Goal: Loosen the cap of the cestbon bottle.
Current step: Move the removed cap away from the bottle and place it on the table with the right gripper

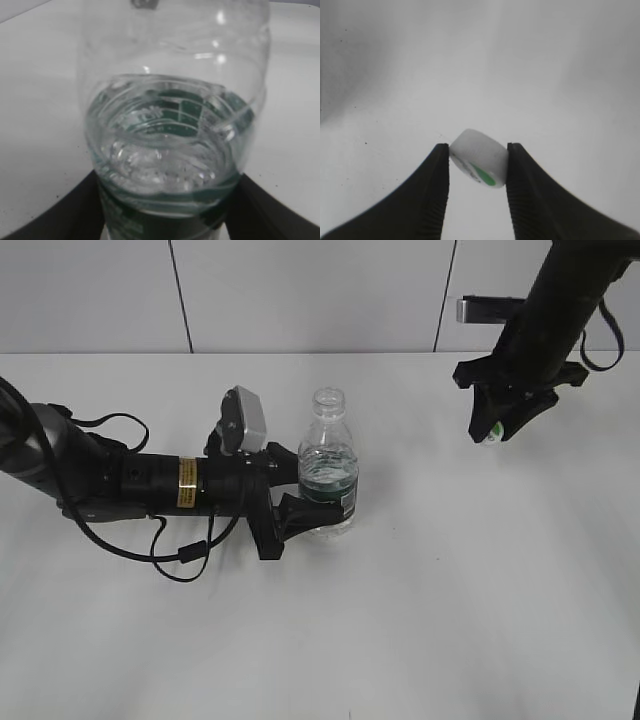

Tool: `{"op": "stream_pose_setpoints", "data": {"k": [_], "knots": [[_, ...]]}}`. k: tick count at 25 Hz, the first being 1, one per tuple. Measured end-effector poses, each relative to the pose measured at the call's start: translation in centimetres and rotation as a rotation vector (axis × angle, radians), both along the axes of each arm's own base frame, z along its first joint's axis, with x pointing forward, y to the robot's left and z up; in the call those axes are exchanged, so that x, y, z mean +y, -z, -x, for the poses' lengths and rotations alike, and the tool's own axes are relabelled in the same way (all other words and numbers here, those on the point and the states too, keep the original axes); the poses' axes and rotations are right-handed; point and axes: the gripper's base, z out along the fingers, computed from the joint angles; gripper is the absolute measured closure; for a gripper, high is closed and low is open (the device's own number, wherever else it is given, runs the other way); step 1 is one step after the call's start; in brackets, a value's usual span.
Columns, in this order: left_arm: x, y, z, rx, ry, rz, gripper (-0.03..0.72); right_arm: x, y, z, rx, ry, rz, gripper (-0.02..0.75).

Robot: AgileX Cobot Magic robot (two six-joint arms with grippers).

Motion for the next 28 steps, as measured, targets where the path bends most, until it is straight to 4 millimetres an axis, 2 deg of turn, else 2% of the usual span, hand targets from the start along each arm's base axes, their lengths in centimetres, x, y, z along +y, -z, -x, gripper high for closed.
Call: {"op": "stream_pose_setpoints", "data": {"k": [5, 13, 18, 20, 24, 28], "knots": [[0.0, 0.0, 0.0, 0.0, 0.0, 0.001, 0.272, 0.4, 2.9, -0.3, 0.069, 0.019, -0.032, 0.466], [0.0, 0.0, 0.0, 0.0, 0.0, 0.001, 0.272, 0.6, 5.3, -0.3, 0.125, 0.027, -0.036, 0.466], [0.0, 0.0, 0.0, 0.0, -0.003, 0.002, 0.272, 0.6, 5.5, -0.3, 0.126, 0.01, -0.037, 0.46], [0.0, 0.0, -0.1, 0.001, -0.007, 0.004, 0.272, 0.6, 5.5, -0.3, 0.124, 0.0, -0.041, 0.414], [0.0, -0.1, -0.2, 0.003, -0.019, 0.007, 0.272, 0.7, 5.5, -0.3, 0.124, -0.008, -0.043, 0.25], [0.0, -0.1, -0.2, 0.003, -0.022, 0.007, 0.272, 0.7, 5.5, -0.3, 0.123, -0.009, -0.043, 0.181]]}}
